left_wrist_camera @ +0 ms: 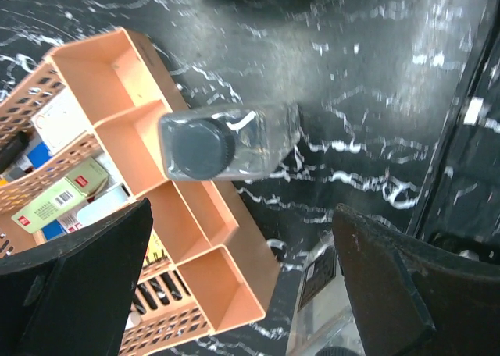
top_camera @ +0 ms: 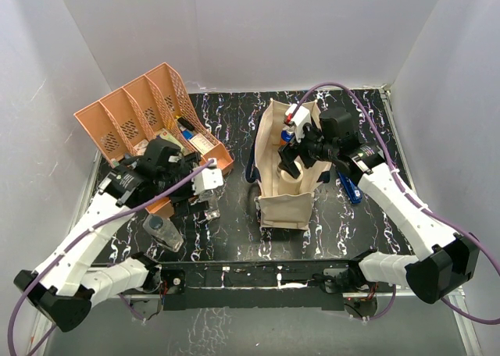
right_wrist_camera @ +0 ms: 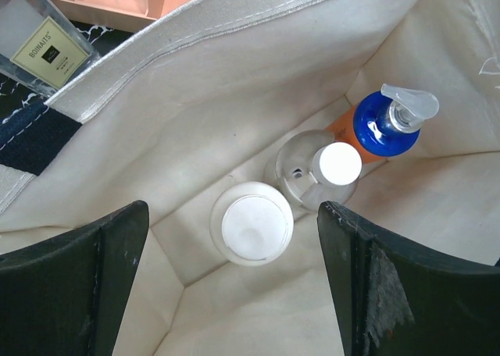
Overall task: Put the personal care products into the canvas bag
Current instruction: Place the care product in the canvas bag, then pick up the care product from the center of the board.
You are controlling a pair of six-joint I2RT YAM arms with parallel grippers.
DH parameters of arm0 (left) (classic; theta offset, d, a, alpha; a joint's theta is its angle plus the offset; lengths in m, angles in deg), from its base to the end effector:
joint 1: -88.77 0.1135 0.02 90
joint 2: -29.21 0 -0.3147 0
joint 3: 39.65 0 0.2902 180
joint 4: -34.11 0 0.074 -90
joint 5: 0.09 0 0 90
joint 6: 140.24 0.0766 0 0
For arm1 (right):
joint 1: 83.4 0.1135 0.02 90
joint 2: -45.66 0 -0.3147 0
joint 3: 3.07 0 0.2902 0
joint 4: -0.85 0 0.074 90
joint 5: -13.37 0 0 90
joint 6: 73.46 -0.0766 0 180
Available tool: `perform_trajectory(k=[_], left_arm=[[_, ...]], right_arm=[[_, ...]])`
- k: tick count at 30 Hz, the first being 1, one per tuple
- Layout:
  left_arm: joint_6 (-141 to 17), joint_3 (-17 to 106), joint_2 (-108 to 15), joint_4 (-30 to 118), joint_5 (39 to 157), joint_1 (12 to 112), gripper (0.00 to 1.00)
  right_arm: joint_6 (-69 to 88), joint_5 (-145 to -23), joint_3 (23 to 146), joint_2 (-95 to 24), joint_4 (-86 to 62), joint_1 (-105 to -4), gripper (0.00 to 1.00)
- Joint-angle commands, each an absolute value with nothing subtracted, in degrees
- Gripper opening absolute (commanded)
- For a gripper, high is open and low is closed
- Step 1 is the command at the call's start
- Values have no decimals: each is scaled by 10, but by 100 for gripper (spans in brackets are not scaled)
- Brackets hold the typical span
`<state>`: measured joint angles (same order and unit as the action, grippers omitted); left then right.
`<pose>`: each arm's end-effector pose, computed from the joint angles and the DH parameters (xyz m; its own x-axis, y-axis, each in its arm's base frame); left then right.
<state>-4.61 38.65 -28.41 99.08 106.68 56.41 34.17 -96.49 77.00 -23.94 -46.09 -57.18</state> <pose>0.1811 -0.1409 0.3789 0.0786 0.7605 -0.6446 0.9020 0.2211 0.3708 0.2694 0.1617 0.3744 -0.3081 -0.4693 -0.8276 -0.7911 0.6095 -0.0511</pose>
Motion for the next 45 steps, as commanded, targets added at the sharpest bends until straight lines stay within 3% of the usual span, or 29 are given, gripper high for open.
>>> perform_trajectory(k=[1, 25, 34, 40, 45], left_arm=[[69, 400, -319, 1062, 1028, 569, 97], [436, 529, -515, 1167, 1121, 602, 97], [491, 508, -545, 1191, 1133, 584, 96], [452, 502, -560, 1163, 1139, 560, 91], [424, 510, -582, 1172, 1127, 550, 76]], right_arm=[[332, -960, 799, -229, -451, -574, 92], [328, -952, 800, -234, -437, -574, 93], [329, -941, 801, -229, -437, -580, 93], [325, -940, 798, -223, -442, -590, 93], [322, -941, 796, -222, -442, -596, 93]])
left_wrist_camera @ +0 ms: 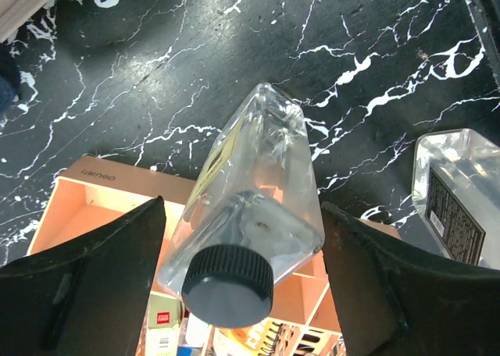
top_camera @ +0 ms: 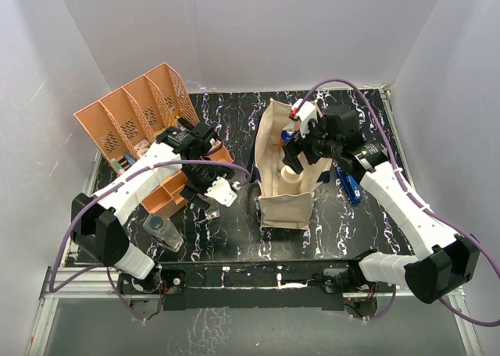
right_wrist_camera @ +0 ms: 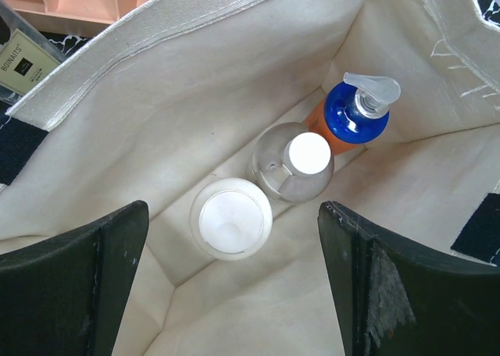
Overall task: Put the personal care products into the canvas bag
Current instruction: Pick up the care product from the center of the board.
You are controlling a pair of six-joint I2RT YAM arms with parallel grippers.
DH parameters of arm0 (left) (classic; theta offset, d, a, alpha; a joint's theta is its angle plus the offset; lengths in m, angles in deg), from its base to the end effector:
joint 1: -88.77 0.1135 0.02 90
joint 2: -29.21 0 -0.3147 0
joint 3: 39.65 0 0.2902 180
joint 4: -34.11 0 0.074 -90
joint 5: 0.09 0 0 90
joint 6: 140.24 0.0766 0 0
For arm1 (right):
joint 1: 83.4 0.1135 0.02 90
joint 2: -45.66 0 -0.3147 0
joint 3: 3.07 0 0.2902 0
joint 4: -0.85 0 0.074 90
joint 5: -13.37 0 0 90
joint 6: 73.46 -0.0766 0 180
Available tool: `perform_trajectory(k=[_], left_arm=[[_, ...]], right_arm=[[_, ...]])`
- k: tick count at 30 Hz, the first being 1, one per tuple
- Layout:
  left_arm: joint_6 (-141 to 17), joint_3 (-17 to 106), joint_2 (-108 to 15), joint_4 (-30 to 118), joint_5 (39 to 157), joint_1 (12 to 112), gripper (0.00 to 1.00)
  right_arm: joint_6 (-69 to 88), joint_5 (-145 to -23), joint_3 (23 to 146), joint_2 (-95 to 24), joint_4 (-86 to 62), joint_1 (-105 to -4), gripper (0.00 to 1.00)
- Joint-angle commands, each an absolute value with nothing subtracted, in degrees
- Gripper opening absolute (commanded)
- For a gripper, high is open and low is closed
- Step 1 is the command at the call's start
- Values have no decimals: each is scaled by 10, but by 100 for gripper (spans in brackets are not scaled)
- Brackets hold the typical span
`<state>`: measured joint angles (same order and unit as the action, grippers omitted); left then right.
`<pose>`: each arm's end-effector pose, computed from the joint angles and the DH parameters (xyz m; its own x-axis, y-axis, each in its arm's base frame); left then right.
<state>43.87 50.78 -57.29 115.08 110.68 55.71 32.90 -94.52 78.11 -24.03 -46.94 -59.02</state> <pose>0.2559 -0.1989 0.3056 0.6338 0.7002 -0.3286 0.7733 -0.5833 0.2485 0.2759 0.1509 0.3795 -0.3432 -0.4498 -0.8245 -0.7452 0.6648 -0.0525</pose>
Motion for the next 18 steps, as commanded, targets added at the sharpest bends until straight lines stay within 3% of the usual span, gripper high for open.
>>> perform_trajectory(k=[1, 10, 18], left_arm=[[419, 515, -585, 1176, 1123, 550, 73], [367, 549, -595, 1191, 1113, 550, 46], [157, 628, -593, 1174, 1191, 545, 9]], right_arm=[[321, -941, 796, -221, -442, -597, 93], [313, -944, 789, -217, -438, -606, 93], [308, -954, 793, -208, -450, -624, 93]])
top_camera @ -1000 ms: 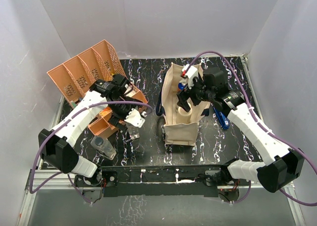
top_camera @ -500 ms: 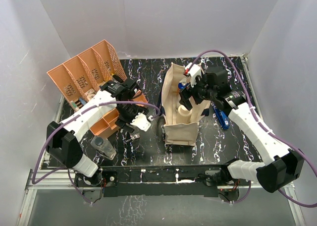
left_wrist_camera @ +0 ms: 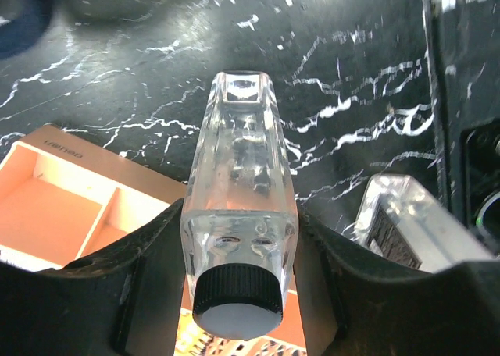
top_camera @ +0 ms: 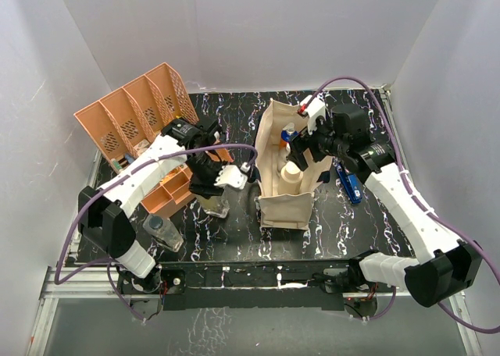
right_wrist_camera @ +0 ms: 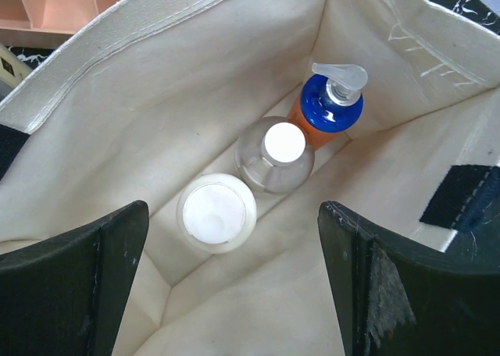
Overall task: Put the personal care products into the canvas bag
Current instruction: Pick up the care product from the center of the board.
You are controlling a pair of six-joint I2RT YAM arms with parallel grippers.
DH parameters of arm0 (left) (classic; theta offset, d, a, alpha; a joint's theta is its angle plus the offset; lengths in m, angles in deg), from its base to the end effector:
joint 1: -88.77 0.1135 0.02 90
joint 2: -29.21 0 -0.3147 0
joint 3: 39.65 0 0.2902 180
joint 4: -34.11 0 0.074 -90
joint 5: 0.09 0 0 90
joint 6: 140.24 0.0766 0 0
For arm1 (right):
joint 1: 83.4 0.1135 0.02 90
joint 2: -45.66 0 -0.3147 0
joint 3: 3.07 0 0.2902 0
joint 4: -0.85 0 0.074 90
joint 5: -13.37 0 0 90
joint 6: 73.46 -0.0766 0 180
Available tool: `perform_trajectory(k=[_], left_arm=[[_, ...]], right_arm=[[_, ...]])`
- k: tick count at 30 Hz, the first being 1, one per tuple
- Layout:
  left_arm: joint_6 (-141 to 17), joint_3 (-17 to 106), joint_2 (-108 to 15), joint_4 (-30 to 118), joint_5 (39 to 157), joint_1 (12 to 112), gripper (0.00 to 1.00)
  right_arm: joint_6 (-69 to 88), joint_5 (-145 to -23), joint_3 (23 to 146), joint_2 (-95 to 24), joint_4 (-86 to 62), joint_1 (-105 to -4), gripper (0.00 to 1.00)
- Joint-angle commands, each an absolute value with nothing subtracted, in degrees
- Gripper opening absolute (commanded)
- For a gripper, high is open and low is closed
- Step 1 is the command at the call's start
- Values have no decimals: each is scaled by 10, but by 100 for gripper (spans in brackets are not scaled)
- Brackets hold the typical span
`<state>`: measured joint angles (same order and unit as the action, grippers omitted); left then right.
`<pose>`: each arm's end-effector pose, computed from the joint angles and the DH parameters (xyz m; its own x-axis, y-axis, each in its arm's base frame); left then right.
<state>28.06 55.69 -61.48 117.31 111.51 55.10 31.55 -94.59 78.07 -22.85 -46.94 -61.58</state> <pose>0.2689 -0.2130 0.3094 0.3989 0.8282 -0.3936 0.9156 -0.3834 0.1212 0.2771 0.1364 0.3852 -0.3642 -0.4112 -0.8356 -0.7060 0.7070 -0.0402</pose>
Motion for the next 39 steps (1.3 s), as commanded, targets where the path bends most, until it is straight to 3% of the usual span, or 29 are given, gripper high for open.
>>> perform_trajectory(k=[1, 2, 13, 20, 24, 39], left_arm=[[130, 640, -590, 1168, 1198, 545, 4], [106, 650, -587, 1163, 1203, 545, 0], [-72, 752, -496, 1106, 1170, 544, 0], [-138, 833, -474, 1098, 1141, 547, 0], [-190, 905, -489, 1084, 1155, 549, 0], [-341, 1109, -637, 1017, 1271, 549, 0]], right_arm=[[310, -957, 796, -208, -454, -624, 93], [312, -960, 800, -207, -460, -624, 93], [354, -997, 836, -184, -534, -624, 94], [415, -1069, 908, -198, -650, -624, 86], [460, -1082, 943, -208, -727, -621, 83], [517, -1094, 935, -182, -779, -614, 81]])
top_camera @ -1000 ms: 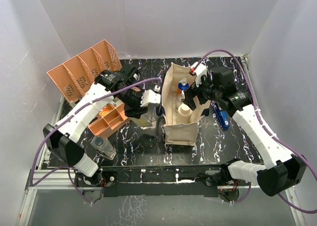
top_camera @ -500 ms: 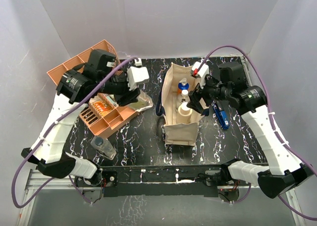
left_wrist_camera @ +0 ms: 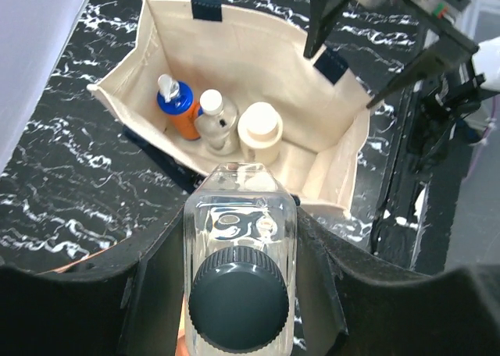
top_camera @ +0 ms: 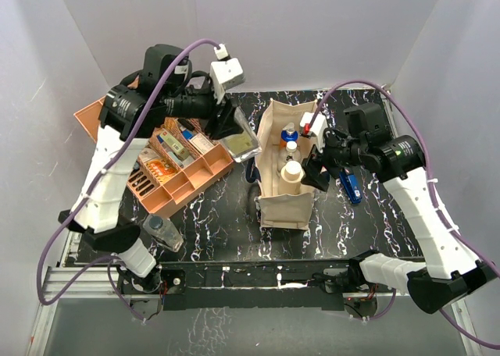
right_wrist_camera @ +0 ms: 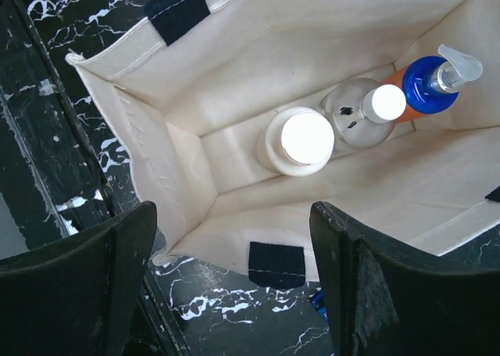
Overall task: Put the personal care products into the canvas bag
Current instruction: Pick up the care product from the center of the board, then place the care product in the canvas bag.
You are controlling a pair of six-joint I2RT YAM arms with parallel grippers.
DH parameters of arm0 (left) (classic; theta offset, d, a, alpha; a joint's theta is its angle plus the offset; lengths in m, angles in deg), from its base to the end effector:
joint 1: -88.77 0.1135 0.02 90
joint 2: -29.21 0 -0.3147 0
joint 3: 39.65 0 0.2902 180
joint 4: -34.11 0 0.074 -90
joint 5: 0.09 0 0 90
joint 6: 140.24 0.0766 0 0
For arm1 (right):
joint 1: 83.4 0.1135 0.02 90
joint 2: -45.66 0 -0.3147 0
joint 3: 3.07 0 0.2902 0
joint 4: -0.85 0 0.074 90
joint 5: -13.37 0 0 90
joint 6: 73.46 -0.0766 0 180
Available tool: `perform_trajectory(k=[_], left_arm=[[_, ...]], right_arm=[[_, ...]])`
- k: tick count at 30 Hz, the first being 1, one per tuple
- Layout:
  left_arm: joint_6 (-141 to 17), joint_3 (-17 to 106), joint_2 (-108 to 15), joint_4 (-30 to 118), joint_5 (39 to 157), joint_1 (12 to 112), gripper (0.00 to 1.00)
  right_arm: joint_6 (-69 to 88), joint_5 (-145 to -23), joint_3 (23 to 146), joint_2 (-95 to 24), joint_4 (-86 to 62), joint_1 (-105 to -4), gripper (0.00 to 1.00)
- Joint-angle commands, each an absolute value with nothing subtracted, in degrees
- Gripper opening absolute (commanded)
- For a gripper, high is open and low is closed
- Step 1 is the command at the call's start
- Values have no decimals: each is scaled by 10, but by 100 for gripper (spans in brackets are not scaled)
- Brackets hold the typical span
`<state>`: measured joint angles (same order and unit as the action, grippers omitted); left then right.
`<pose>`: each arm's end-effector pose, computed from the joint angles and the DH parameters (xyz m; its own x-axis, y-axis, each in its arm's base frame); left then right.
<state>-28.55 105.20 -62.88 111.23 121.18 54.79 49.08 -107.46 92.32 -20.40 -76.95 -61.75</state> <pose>0.2549 -0.2197 0.6015 0.0037 0.3785 -0.9256 0.9346 0.3278 0.1377 0.2067 0.1243 0.4386 -0.2463 -0.5947 -0.7653 -0.9076 0.4186 -0.0332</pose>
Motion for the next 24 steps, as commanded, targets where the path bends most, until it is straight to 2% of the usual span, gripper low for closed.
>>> perform_trajectory(k=[1, 8, 20, 24], left_arm=[[-352, 1117, -645, 1007, 1276, 549, 0], [-400, 1145, -690, 955, 1309, 537, 0], [-416, 1122, -728, 937, 1321, 476, 0], [-421, 1096, -727, 933, 1333, 473, 0]], right_arm=[[520, -1095, 934, -180, -783, -613, 81], [541, -1118, 896, -137, -786, -611, 79], [567, -1125, 806, -118, -737, -597, 74], [568, -1127, 780, -111, -719, -591, 68]])
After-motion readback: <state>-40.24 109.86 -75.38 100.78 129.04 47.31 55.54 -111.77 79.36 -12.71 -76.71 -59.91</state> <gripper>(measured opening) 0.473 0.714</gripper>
